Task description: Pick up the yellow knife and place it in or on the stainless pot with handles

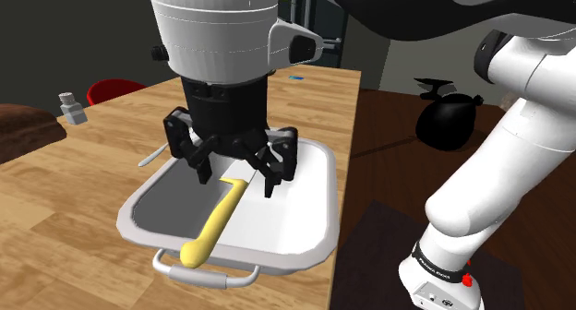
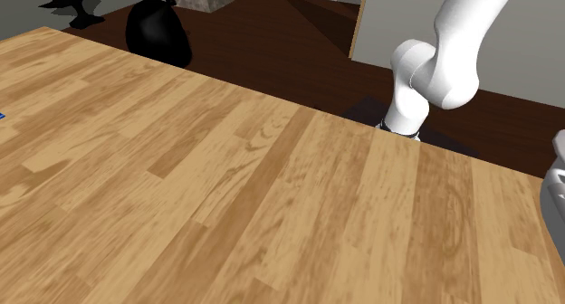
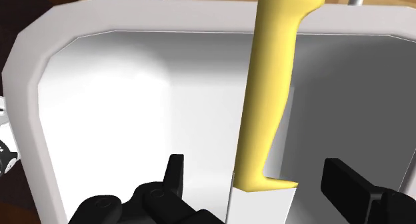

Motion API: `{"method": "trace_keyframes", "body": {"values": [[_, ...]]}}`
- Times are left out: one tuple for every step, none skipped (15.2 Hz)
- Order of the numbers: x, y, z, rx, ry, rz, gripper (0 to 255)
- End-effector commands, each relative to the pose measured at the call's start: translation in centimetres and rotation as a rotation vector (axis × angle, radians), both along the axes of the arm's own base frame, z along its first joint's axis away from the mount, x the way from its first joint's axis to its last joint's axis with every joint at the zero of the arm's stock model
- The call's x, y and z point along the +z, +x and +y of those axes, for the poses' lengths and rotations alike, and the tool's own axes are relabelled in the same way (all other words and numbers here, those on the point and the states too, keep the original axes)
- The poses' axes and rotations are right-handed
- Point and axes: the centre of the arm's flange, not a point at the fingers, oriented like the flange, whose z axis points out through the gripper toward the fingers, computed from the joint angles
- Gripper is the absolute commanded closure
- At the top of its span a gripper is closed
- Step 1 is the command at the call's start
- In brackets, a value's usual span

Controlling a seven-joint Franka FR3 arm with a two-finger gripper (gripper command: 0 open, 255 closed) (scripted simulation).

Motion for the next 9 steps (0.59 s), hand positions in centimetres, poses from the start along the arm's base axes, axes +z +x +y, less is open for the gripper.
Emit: {"method": "trace_keyframes", "body": {"values": [[0.0, 0.0, 0.0, 0.0, 0.0, 0.0, 0], [0.0, 0.0, 0.0, 0.0, 0.0, 0.0, 0], [1.3, -0.2, 0.2, 0.0, 0.0, 0.0, 0], [2.6, -0.4, 0.3, 0.0, 0.0, 0.0, 0], [3.9, -0.5, 0.5, 0.0, 0.0, 0.0, 0], [4.9, -0.7, 0.6, 0.0, 0.0, 0.0, 0], [4.9, -0.7, 0.6, 0.0, 0.0, 0.0, 0], [4.9, -0.7, 0.6, 0.0, 0.0, 0.0, 0], [4.9, -0.7, 0.6, 0.0, 0.0, 0.0, 0]]}}
